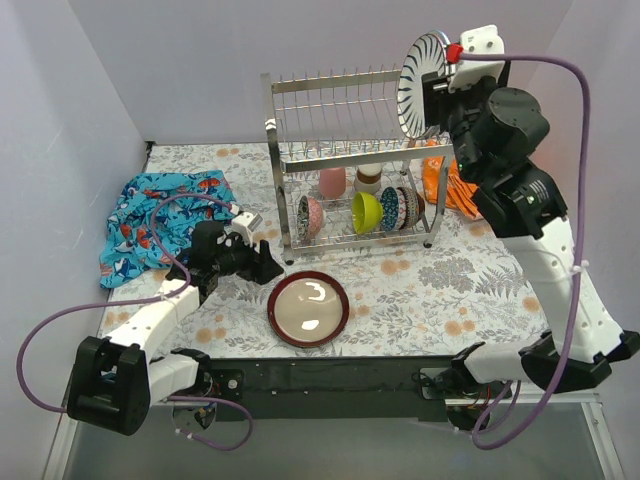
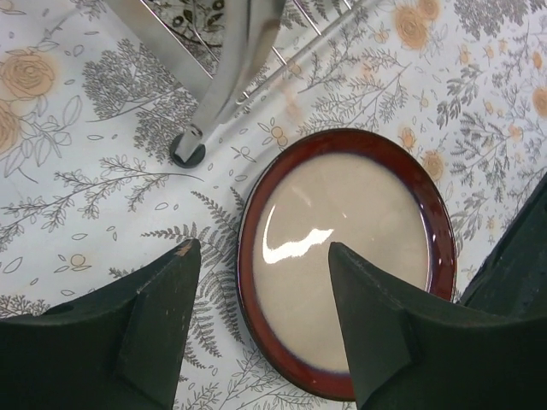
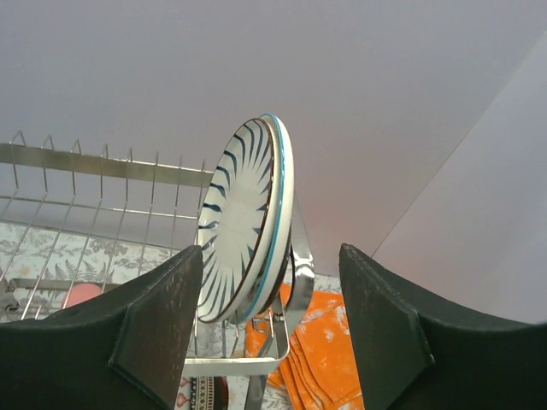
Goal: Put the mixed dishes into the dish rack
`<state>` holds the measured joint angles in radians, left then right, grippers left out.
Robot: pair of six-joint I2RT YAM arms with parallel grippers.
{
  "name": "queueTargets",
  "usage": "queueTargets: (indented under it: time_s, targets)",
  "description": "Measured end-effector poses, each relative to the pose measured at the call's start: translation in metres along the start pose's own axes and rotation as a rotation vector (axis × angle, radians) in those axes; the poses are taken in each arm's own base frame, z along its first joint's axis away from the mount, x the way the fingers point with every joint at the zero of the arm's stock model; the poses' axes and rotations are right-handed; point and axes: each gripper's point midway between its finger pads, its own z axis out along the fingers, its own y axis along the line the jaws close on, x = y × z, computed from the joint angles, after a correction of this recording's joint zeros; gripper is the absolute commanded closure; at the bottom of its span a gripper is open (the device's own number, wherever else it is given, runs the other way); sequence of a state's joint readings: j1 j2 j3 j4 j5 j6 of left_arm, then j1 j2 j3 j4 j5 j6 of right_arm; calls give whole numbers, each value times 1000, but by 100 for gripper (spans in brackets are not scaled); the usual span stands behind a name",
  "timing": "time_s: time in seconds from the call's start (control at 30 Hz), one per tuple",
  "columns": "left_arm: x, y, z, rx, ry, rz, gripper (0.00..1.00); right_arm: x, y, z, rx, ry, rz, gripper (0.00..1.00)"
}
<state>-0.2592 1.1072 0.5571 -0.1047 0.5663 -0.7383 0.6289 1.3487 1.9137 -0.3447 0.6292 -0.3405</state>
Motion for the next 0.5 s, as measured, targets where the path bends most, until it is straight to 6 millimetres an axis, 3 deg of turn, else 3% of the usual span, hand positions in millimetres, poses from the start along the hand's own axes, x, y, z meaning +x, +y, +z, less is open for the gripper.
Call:
queueTargets:
  time_s: [0.07,0.17,0.37,0.5]
  targets:
    - [5,-2,0,21,13,16,42,-1,-4,-11,-20,-12,-4,21]
    - [13,-6,-1,52,36,38,43,12,-2,-29,-84,-3,-40,26]
    - [25,-5,1,68,73,45,43,55,27,-51,-270,64,-118,28]
    - [40,1,8,67,131,17,47,72,39,-59,-341,94,-138,27]
